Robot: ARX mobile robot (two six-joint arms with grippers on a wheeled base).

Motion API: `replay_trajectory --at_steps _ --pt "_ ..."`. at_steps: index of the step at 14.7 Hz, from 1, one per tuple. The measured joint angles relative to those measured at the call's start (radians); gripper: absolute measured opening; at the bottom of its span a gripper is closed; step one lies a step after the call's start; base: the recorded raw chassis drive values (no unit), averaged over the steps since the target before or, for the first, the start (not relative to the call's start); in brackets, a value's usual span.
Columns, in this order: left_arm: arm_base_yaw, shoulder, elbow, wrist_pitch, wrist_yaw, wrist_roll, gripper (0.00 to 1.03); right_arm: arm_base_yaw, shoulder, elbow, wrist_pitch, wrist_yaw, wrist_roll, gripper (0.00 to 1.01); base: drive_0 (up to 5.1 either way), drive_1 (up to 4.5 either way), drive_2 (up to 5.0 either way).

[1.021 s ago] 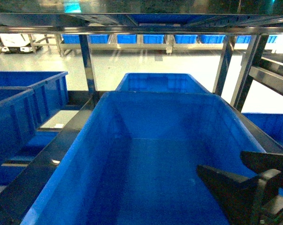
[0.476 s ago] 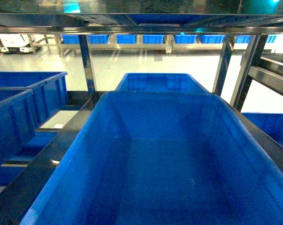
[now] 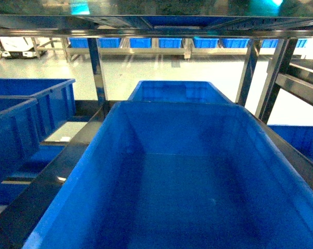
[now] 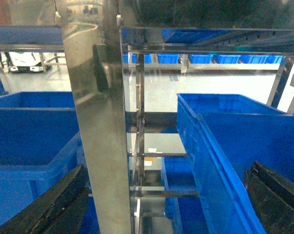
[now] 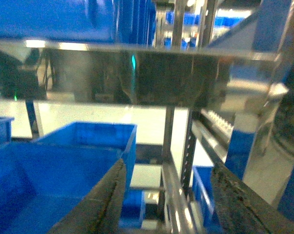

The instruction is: Pick red block from blue box to shelf

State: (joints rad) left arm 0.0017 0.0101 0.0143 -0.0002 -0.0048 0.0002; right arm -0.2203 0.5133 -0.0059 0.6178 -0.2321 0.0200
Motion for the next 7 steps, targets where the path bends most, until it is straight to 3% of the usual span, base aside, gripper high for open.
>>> replay_trajectory --at_steps 2,4,5,6,7 --pt "-0.004 0.0 0.0 -0.004 0.005 0.0 0.98 0.059 -0.232 0.0 -0.268 0.066 -0.011 0.27 0.0 0.0 0.0" --pt "-0.002 0.0 0.0 -0.004 0.004 0.0 0.98 0.106 -0.346 0.001 -0.356 0.119 -0.013 0.07 0.0 0.0 0.0" --pt "-0.002 0.0 0.0 -0.003 0.002 0.0 0.98 0.186 -0.425 0.003 -0.491 0.206 -0.013 0.02 0.0 0.0 0.0" --pt "-0.002 0.0 0.0 -0.004 0.004 0.0 0.98 0.229 -0.523 0.004 -0.607 0.213 -0.016 0.02 0.0 0.0 0.0" --pt "-0.002 0.0 0.0 -0.004 0.007 0.0 0.98 0.223 -0.523 0.004 -0.617 0.229 -0.017 0.02 0.0 0.0 0.0"
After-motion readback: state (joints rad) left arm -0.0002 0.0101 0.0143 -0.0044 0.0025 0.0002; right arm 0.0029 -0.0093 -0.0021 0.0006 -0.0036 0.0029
